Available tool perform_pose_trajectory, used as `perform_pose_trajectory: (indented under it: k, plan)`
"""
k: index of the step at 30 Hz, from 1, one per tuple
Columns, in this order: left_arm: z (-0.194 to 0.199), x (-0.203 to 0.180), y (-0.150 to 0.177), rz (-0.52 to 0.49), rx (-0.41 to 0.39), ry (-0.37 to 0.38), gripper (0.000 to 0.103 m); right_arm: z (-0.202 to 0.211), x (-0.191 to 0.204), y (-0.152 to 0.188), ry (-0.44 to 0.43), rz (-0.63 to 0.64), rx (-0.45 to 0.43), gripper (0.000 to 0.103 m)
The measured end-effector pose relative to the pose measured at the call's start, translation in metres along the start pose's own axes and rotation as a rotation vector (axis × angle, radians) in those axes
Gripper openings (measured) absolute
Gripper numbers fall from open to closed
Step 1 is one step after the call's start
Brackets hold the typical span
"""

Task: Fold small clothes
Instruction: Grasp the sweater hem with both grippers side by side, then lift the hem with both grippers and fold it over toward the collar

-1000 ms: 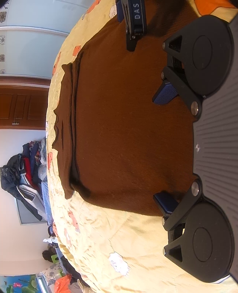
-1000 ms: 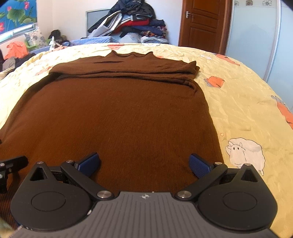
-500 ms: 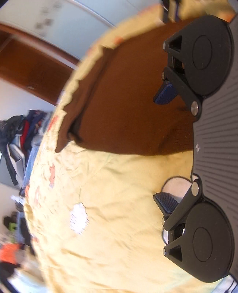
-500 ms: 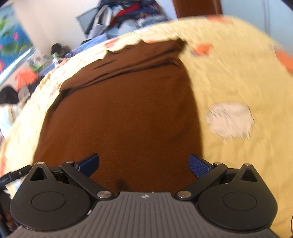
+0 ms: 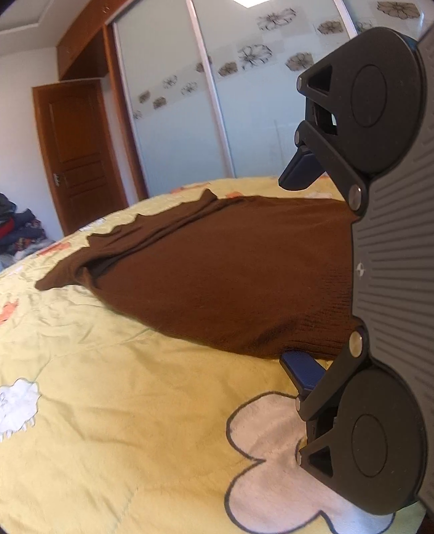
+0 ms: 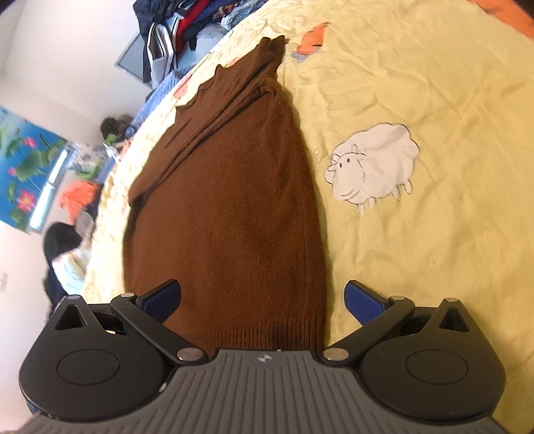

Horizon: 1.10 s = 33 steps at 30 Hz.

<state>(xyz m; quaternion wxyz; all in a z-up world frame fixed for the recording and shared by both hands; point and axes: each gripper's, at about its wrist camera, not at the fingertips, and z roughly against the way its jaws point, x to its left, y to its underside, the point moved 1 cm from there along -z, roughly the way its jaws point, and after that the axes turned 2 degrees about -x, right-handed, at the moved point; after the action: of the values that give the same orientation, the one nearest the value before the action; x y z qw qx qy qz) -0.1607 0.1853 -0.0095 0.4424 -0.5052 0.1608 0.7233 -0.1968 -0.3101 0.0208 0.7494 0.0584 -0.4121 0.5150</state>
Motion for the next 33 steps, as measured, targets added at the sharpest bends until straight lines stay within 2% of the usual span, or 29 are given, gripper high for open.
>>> perform_pose_trajectory:
  k: [4,11,15,20,23,24,26,27,28,29,30,31,33]
  plan:
    - [-0.017,-0.011,0.0,-0.03,0.041,-0.027,0.103,0.009,-0.018,-0.006,-0.06,-0.091,0.012,0.103]
    - [-0.04,-0.013,-0.024,-0.007,0.033,-0.024,0.103,0.012,-0.043,-0.017,-0.15,-0.21,-0.006,0.103]
    - [-0.056,-0.019,-0.034,-0.037,0.096,-0.016,0.103,-0.007,-0.034,-0.027,-0.193,-0.189,0.065,0.103]
    - [-0.052,-0.015,-0.021,-0.059,0.209,0.025,0.103,-0.023,-0.019,-0.013,-0.267,-0.134,0.273,0.103]
    - [-0.043,-0.013,-0.01,-0.073,0.25,0.033,0.103,-0.017,-0.019,-0.005,-0.273,-0.131,0.284,0.102]
    - [-0.041,-0.012,-0.007,-0.072,0.254,0.028,0.101,-0.014,-0.02,-0.004,-0.269,-0.138,0.272,0.097]
    - [-0.037,-0.012,-0.004,-0.082,0.263,-0.005,0.089,-0.012,-0.019,-0.003,-0.254,-0.12,0.264,0.083]
    - [-0.036,-0.013,-0.004,-0.089,0.269,-0.027,0.077,-0.014,-0.017,-0.002,-0.24,-0.098,0.273,0.07]
    - [-0.034,-0.012,-0.004,-0.093,0.277,-0.05,0.068,-0.016,-0.016,-0.001,-0.226,-0.082,0.285,0.063]
    - [-0.032,-0.009,-0.005,-0.088,0.282,-0.059,0.064,-0.017,-0.016,-0.001,-0.221,-0.08,0.294,0.063]
    - [-0.031,-0.007,-0.005,-0.083,0.281,-0.073,0.05,-0.017,-0.016,0.0,-0.22,-0.08,0.296,0.056]
    - [-0.03,-0.004,-0.006,-0.084,0.283,-0.103,0.027,-0.018,-0.015,0.001,-0.205,-0.061,0.293,0.037]
    - [-0.033,0.002,-0.005,-0.093,0.298,-0.16,0.005,-0.023,-0.018,0.002,-0.155,-0.027,0.317,0.015]
